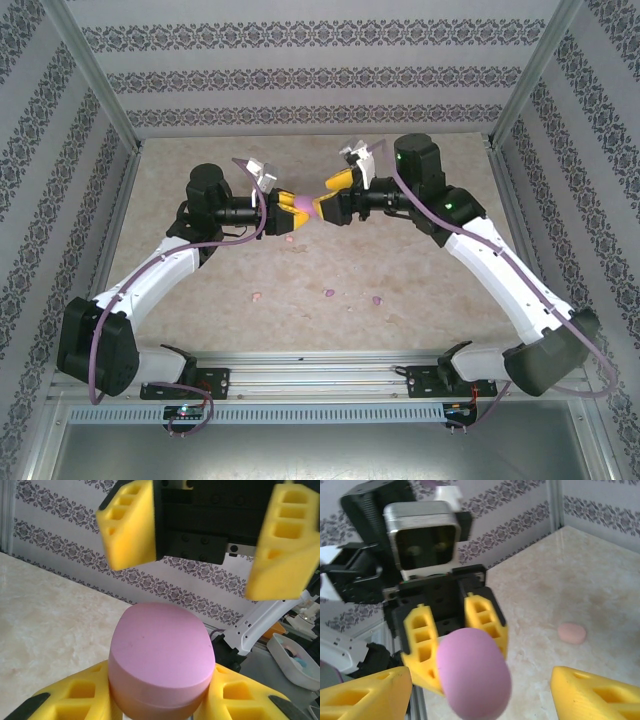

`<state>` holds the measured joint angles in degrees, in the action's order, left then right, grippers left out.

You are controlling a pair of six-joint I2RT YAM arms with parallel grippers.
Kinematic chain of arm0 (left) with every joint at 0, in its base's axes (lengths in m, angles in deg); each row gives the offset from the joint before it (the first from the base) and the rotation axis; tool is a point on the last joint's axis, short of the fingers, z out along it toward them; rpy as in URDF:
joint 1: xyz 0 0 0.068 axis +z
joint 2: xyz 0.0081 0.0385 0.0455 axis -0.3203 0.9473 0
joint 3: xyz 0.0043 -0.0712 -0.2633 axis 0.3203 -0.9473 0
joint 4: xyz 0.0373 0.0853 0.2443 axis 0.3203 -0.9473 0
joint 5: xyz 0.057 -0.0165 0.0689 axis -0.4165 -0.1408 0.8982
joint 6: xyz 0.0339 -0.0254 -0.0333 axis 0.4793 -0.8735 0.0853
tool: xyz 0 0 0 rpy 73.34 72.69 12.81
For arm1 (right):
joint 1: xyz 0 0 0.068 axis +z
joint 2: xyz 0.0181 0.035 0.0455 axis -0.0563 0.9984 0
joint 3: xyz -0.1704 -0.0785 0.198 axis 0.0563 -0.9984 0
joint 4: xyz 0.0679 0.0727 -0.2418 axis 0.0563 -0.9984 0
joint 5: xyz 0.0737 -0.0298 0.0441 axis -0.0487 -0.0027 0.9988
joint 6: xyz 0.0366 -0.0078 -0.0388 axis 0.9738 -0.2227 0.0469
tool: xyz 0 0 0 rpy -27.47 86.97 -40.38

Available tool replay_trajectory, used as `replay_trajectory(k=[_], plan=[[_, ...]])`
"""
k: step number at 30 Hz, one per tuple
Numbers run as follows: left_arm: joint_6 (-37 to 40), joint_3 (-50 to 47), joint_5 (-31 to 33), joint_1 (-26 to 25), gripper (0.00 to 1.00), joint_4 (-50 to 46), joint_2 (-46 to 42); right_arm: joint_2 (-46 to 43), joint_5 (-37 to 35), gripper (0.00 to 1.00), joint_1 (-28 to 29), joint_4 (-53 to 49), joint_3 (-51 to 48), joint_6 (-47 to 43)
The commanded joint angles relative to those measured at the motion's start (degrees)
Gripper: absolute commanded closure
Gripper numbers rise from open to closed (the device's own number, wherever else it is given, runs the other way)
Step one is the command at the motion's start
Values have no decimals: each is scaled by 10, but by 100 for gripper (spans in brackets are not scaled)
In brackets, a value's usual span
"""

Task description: Insert the wireless bluetooth earbuds into the charging case

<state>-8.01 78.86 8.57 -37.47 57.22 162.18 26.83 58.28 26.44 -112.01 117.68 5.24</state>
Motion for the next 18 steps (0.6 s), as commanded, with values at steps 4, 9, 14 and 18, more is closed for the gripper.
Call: replay_trajectory(k=[4, 9, 14, 18], plan=[[-29, 18, -44, -2, 79, 44, -1, 21, 15, 27, 12, -58, 29, -84], [-39, 22, -59, -2, 79, 49, -3, 37, 15, 27, 14, -65, 43, -89], [-43, 25, -63, -3, 79, 51, -3, 50, 30, 35, 15, -70, 56, -89], [-44, 26, -62, -2, 79, 53, -5, 55, 43, 39, 16, -80, 59, -90]])
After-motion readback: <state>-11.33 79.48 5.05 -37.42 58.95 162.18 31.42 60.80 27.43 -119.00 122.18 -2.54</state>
